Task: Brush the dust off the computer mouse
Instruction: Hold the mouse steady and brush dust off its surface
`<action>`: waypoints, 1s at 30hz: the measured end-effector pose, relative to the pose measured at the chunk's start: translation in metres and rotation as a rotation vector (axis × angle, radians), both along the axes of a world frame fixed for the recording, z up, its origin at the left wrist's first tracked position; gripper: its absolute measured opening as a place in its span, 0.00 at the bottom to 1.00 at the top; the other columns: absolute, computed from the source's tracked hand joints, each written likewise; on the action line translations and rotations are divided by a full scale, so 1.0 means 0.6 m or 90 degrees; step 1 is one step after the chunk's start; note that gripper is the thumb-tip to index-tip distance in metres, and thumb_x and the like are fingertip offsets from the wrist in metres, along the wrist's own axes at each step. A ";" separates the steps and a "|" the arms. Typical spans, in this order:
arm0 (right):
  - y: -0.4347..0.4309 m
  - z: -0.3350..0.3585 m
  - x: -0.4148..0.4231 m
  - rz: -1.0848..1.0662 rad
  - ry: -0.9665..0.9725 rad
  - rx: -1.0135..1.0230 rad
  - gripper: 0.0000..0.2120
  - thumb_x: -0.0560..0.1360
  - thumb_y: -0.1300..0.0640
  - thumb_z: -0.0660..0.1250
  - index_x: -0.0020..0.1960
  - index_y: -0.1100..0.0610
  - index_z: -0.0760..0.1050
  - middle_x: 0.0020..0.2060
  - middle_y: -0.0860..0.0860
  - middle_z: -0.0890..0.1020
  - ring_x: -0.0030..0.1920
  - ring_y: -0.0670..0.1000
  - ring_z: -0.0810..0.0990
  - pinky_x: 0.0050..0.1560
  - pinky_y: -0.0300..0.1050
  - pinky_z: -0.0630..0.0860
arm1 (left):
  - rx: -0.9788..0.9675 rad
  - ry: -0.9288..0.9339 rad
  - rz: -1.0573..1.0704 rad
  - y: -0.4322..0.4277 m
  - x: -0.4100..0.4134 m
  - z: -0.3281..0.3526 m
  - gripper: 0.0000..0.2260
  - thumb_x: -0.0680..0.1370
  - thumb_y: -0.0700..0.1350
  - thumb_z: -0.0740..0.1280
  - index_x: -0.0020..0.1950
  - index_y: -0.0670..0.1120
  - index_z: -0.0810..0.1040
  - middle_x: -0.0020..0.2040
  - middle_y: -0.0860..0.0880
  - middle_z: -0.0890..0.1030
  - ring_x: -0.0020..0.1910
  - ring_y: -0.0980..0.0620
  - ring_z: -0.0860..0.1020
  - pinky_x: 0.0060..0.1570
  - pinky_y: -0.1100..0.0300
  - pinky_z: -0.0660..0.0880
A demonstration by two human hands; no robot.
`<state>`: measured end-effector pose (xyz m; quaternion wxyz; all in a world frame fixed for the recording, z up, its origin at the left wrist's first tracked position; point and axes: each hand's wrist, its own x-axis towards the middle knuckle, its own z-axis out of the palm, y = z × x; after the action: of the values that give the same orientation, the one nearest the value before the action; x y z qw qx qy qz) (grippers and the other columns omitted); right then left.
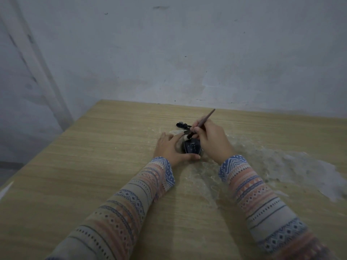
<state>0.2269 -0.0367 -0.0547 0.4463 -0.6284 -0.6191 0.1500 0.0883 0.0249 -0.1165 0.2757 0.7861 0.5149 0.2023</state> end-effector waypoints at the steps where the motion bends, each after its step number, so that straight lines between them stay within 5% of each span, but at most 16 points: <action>1: -0.002 0.001 -0.002 0.007 0.013 0.004 0.10 0.80 0.64 0.60 0.47 0.49 0.72 0.43 0.48 0.81 0.44 0.47 0.82 0.53 0.50 0.81 | -0.006 0.003 -0.004 0.002 -0.002 0.004 0.48 0.58 0.71 0.72 0.74 0.58 0.62 0.75 0.46 0.62 0.77 0.45 0.48 0.73 0.48 0.49; 6: -0.001 -0.002 0.005 -0.012 0.000 0.027 0.08 0.79 0.64 0.60 0.48 0.53 0.74 0.45 0.52 0.81 0.47 0.52 0.82 0.53 0.52 0.80 | -0.041 -0.013 -0.019 0.006 -0.010 0.010 0.45 0.58 0.66 0.76 0.72 0.62 0.63 0.74 0.45 0.62 0.76 0.45 0.50 0.74 0.46 0.53; 13: -0.009 -0.013 0.014 -0.035 0.051 0.066 0.10 0.80 0.64 0.61 0.48 0.49 0.73 0.44 0.47 0.81 0.43 0.40 0.81 0.44 0.31 0.77 | -0.001 0.028 -0.045 0.004 -0.012 0.009 0.46 0.60 0.66 0.75 0.74 0.61 0.60 0.76 0.44 0.59 0.77 0.43 0.48 0.75 0.47 0.48; 30: -0.046 -0.027 0.019 0.030 0.045 0.071 0.15 0.79 0.63 0.62 0.46 0.42 0.73 0.43 0.44 0.82 0.42 0.43 0.84 0.50 0.48 0.82 | 0.026 0.051 -0.042 0.004 -0.011 0.006 0.46 0.60 0.67 0.74 0.74 0.61 0.60 0.75 0.43 0.60 0.77 0.43 0.48 0.74 0.49 0.46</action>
<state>0.2380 -0.0645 -0.0708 0.4988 -0.5824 -0.6246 0.1479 0.0816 0.0272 -0.1130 0.2453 0.8155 0.4954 0.1715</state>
